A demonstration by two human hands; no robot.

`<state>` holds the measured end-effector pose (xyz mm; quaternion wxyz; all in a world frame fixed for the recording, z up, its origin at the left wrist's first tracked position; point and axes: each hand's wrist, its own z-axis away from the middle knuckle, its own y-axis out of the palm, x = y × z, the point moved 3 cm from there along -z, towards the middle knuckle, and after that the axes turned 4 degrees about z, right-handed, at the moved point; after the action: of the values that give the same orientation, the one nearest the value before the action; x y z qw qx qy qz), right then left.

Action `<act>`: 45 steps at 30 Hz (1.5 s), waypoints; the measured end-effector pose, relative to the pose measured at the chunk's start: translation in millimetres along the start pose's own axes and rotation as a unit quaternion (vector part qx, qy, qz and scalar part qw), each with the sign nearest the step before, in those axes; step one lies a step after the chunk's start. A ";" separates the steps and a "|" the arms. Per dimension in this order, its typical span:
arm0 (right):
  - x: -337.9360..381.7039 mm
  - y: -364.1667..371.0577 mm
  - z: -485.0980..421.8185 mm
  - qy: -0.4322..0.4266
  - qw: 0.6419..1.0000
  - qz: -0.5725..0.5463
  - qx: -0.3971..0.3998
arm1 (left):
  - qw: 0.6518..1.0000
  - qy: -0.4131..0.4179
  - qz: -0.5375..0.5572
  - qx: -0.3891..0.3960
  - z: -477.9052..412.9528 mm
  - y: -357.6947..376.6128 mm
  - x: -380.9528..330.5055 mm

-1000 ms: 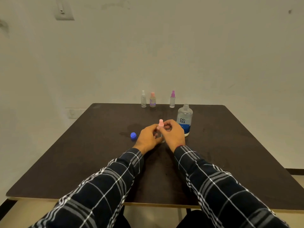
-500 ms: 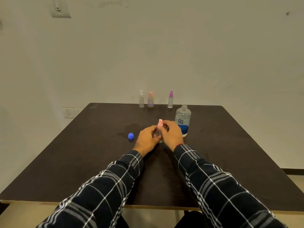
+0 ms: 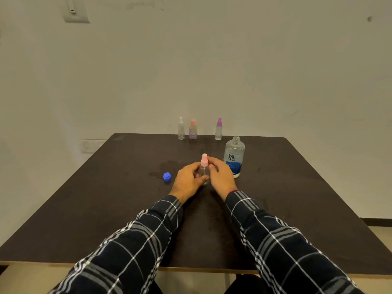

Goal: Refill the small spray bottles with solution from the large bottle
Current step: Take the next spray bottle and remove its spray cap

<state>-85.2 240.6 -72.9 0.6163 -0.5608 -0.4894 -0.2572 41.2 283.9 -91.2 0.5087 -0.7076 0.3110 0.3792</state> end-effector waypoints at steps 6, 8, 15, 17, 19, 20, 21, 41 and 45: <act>6.2 2.2 0.7 0.011 0.999 -0.011 -0.037 | 1.000 0.000 0.025 -0.004 2.9 -0.1 -2.5; 6.8 0.4 0.1 0.009 0.998 0.002 -0.056 | 1.000 -0.004 0.020 -0.001 2.8 0.1 -3.1; 5.6 0.2 5.1 -0.006 1.000 -0.013 0.011 | 1.000 -0.014 -0.005 0.001 1.1 1.0 -3.0; 6.9 2.1 5.9 -0.022 1.000 0.000 0.010 | 1.000 -0.011 -0.004 0.000 1.4 0.7 -3.1; 5.9 2.7 3.3 -0.005 1.000 -0.021 -0.017 | 1.000 -0.010 0.001 -0.003 2.0 0.0 -4.4; 5.5 2.6 1.9 0.008 0.999 -0.033 -0.031 | 1.000 -0.009 0.001 -0.003 2.1 0.0 -4.6; 5.0 2.2 0.0 0.016 0.998 -0.035 -0.042 | 1.000 -0.010 -0.001 -0.002 2.1 0.3 -4.7; 7.2 -3.7 -0.5 -0.015 1.000 0.002 -0.027 | 1.000 -0.028 -0.006 -0.002 0.4 1.8 -4.3; 5.6 -5.1 1.8 -0.020 1.000 -0.009 0.017 | 1.000 -0.020 -0.008 -0.005 0.9 2.3 -4.3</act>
<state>-88.0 242.5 -65.8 0.6132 -0.5507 -0.5115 -0.2431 36.8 284.3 -88.8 0.5140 -0.7048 0.2931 0.3913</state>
